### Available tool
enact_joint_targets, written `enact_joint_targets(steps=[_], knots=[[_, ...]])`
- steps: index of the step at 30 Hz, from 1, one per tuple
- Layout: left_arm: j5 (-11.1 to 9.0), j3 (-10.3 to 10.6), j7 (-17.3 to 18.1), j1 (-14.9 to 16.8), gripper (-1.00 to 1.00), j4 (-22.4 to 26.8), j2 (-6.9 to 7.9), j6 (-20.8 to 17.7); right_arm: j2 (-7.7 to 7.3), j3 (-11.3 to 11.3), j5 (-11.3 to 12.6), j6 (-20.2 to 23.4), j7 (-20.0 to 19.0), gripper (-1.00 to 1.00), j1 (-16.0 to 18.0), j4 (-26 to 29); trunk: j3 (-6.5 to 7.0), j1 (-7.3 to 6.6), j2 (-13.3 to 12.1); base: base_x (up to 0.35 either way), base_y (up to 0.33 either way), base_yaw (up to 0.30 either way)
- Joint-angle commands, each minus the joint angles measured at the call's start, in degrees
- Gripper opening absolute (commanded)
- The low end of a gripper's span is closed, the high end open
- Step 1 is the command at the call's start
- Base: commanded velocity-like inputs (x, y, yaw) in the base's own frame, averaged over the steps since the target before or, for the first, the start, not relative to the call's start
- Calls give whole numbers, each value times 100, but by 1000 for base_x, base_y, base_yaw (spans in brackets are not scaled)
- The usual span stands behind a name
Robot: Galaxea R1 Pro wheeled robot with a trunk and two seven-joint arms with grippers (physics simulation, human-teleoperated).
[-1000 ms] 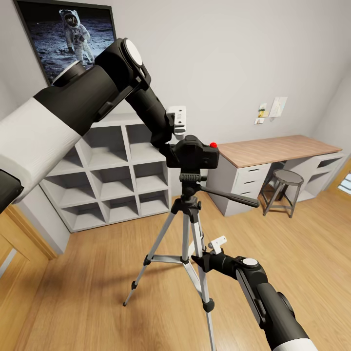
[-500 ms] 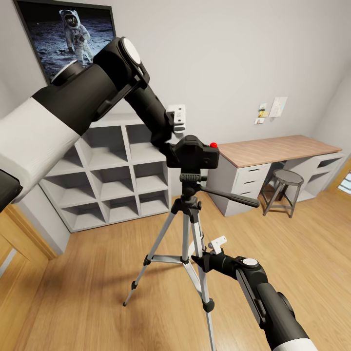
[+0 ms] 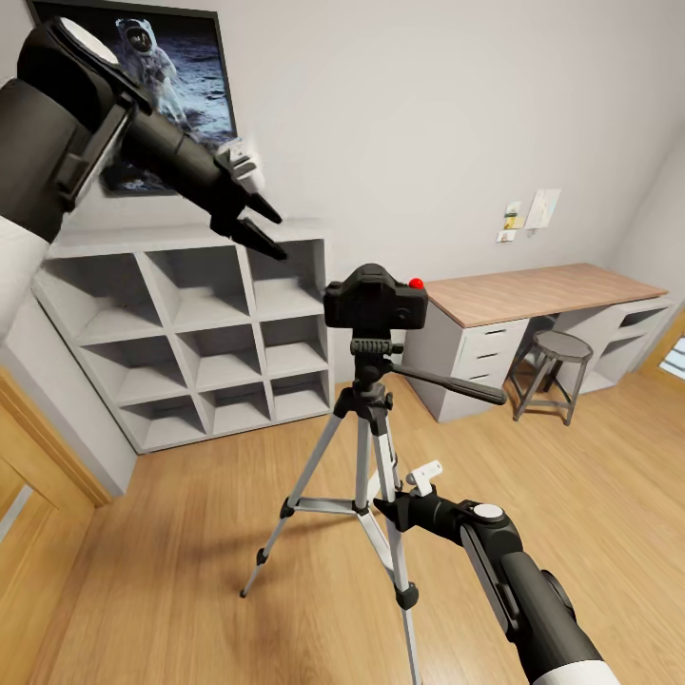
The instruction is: Attach the digital camera to the camera tripod in the bedroom.
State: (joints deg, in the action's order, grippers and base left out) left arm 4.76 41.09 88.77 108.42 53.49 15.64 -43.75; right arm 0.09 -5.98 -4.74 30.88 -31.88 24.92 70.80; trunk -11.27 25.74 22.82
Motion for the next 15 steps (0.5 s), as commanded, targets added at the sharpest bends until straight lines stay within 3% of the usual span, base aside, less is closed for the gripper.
enact_joint_targets(steps=[1, 4, 5, 8, 13, 15], knots=[[-1, -43, 47, 8, 100, 4, 105, -91, -1, 9, -229, 138, -38, -100, 5, -43, -13, 4, 9, 0, 0, 0], [-228, -148, 48, 10, 100, -19, 468, -204, 0, 9, -229, 138, -38, -100, 5, -46, -13, 4, 9, 0, 0, 0], [-372, -171, 47, 8, 100, -31, 652, -248, 0, 9, -229, 138, -38, -100, 5, -47, -13, 4, 9, 0, 0, 0], [-624, -188, 29, -4, 100, -47, 980, -302, 0, 9, -229, 138, -38, -100, 5, -52, -13, 4, 9, 0, 0, 0], [-766, -205, -9, -159, 100, -112, 1303, -405, 0, 2, -229, 138, -38, -100, 5, -56, -13, 4, 9, 0, 0, 0], [-786, -206, -87, -367, 100, -198, 1432, -452, 0, 3, -229, 138, -38, -100, 5, -57, -13, 4, 9, 0, 0, 0]])
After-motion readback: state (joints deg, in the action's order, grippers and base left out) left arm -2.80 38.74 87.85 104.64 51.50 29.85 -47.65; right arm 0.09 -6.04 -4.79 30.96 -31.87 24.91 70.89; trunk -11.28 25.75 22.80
